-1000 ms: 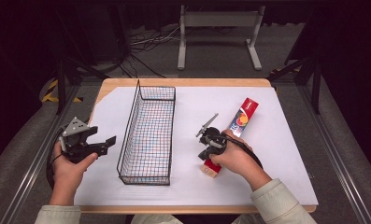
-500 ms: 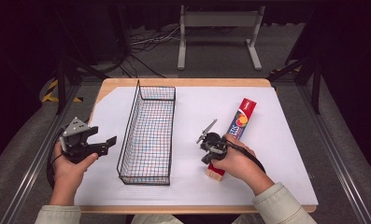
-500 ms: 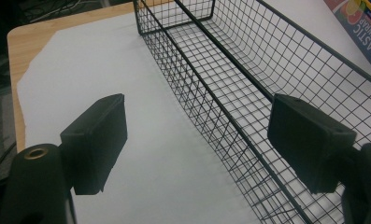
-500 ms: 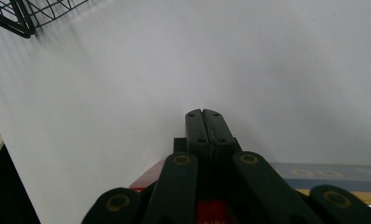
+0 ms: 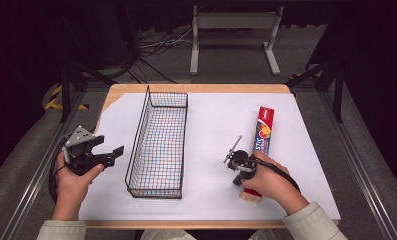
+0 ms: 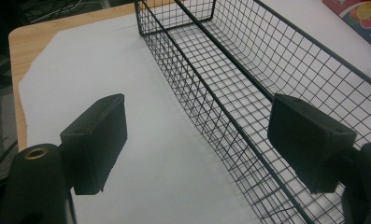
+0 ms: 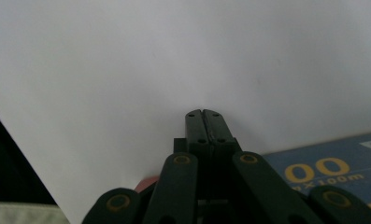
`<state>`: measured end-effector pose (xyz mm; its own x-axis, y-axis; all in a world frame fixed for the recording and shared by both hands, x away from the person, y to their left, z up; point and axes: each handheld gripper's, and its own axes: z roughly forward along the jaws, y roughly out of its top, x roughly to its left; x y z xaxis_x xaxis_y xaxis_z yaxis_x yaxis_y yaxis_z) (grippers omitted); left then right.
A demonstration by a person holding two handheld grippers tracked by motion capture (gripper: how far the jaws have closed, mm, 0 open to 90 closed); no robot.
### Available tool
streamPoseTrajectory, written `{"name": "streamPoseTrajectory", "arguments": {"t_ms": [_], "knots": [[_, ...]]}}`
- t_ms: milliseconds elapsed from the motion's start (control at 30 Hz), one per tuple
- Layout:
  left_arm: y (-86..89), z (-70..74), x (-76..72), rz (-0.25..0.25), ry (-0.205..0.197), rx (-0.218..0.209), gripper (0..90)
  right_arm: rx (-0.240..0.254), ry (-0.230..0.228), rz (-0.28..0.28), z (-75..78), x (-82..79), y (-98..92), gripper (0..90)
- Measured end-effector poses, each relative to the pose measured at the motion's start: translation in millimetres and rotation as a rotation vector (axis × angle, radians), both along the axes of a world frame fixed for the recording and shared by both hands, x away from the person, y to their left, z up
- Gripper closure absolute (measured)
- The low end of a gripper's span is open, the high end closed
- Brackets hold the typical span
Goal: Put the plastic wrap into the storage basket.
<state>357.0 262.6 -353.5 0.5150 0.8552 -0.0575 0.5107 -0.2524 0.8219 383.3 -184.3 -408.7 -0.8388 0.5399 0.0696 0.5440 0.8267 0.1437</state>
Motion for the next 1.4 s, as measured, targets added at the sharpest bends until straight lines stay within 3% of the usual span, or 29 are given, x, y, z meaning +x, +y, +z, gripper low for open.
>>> {"name": "streamPoseTrajectory", "arguments": {"t_ms": [67, 133, 167, 267, 333, 400, 433, 500, 567, 633, 733, 800, 833, 867, 900, 933, 1033, 1067, 1100, 1200, 1267, 1333, 1367, 1400], "knots": [[0.3, -0.6, 0.4, 0.005, 0.001, -0.004, 20.7, 0.022, 0.005, -0.03, 2.0, -2.5, -12.8, 90.0], [0.5, -1.6, 1.5, 0.003, 0.002, -0.004, 20.7, 0.007, 0.002, -0.054, 4.3, -4.9, -24.6, 90.0], [-0.2, -2.5, 2.2, 0.002, 0.007, -0.002, 20.7, 0.003, 0.001, -0.09, 5.5, -7.2, -40.2, 90.0], [-1.7, -3.2, 2.5, 0.001, 0.011, -0.001, 20.7, 0.016, 0.009, -0.115, 7.4, -9.0, -50.6, 90.0], [-3.0, -2.6, 2.5, -0.001, 0.006, -0.002, 20.7, -0.008, -0.002, -0.149, 9.2, -11.0, -67.6, 90.0], [-3.2, -2.4, 2.3, -0.003, 0.007, -0.004, 20.7, -0.009, -0.002, -0.167, 10.0, -11.9, -73.0, 90.0], [-3.2, -2.5, 2.6, -0.002, 0.006, -0.004, 20.7, -0.006, -0.009, -0.199, 12.7, -13.2, -84.6, 90.0], [-3.2, -2.8, 2.5, -0.001, 0.011, -0.004, 20.7, -0.004, -0.019, -0.216, 13.9, -13.7, -90.8, 90.0], [-2.5, -3.1, 2.8, -0.005, 0.011, -0.004, 20.7, -0.009, -0.043, -0.272, 17.8, -14.2, -104.7, 90.0], [-2.1, -3.0, 2.9, -0.002, 0.01, -0.003, 20.7, -0.039, -0.063, -0.304, 18.4, -14.6, -114.5, 90.0], [-2.3, -3.1, 2.9, -0.002, 0.011, -0.002, 20.7, -0.02, -0.064, -0.327, 16.7, -14.8, -118.3, 90.0], [-2.9, -3.2, 3.0, -0.001, 0.01, -0.003, 20.6, 0.011, -0.066, -0.324, 17.2, -14.7, -119.1, 81.6], [-3.0, -3.1, 3.0, -0.001, 0.009, -0.003, 20.6, 0.101, -0.087, -0.311, 20.5, -14.8, -119.0, 76.9], [-3.0, -3.1, 3.0, -0.001, 0.009, -0.003, 20.6, 0.101, -0.087, -0.311, 20.5, -14.8, -119.0, 76.9], [-2.9, -3.2, 3.1, 0.001, 0.01, -0.001, 20.6, 0.183, -0.12, -0.294, 27.9, -15.7, -119.1, 70.4], [-2.9, -3.2, 3.1, 0.001, 0.01, -0.001, 20.6, 0.183, -0.12, -0.294, 27.9, -15.7, -119.1, 70.4], [-2.5, -3.8, 3.5, 0.004, 0.01, -0.001, 20.5, 0.295, -0.212, -0.314, 41.2, -17.0, -121.6, 59.8], [-2.1, -3.8, 3.5, 0.003, 0.009, -0.002, 20.5, 0.347, -0.279, -0.314, 45.9, -18.3, -123.2, 54.9], [-2.2, -3.8, 3.4, 0.003, 0.011, -0.005, 20.5, 0.397, -0.318, -0.339, 50.5, -19.4, -125.5, 54.6], [-1.8, -3.4, 3.4, 0.003, 0.007, 0.0, 20.4, 0.489, -0.381, -0.394, 59.4, -19.3, -131.3, 50.1], [-2.0, -3.5, 3.4, 0.004, 0.006, -0.001, 20.4, 0.5, -0.413, -0.446, 63.1, -17.5, -135.8, 48.5], [-1.9, -3.3, 3.5, 0.001, 0.007, 0.002, 20.3, 0.454, -0.447, -0.517, 64.2, -14.6, -140.9, 45.8], [-1.9, -3.3, 3.5, 0.001, 0.007, 0.002, 20.3, 0.422, -0.45, -0.582, 62.9, -12.7, -144.3, 43.5], [-2.0, -3.3, 3.6, 0.001, 0.008, 0.0, 20.3, 0.422, -0.45, -0.582, 62.9, -12.7, -144.3, 43.5]]}}
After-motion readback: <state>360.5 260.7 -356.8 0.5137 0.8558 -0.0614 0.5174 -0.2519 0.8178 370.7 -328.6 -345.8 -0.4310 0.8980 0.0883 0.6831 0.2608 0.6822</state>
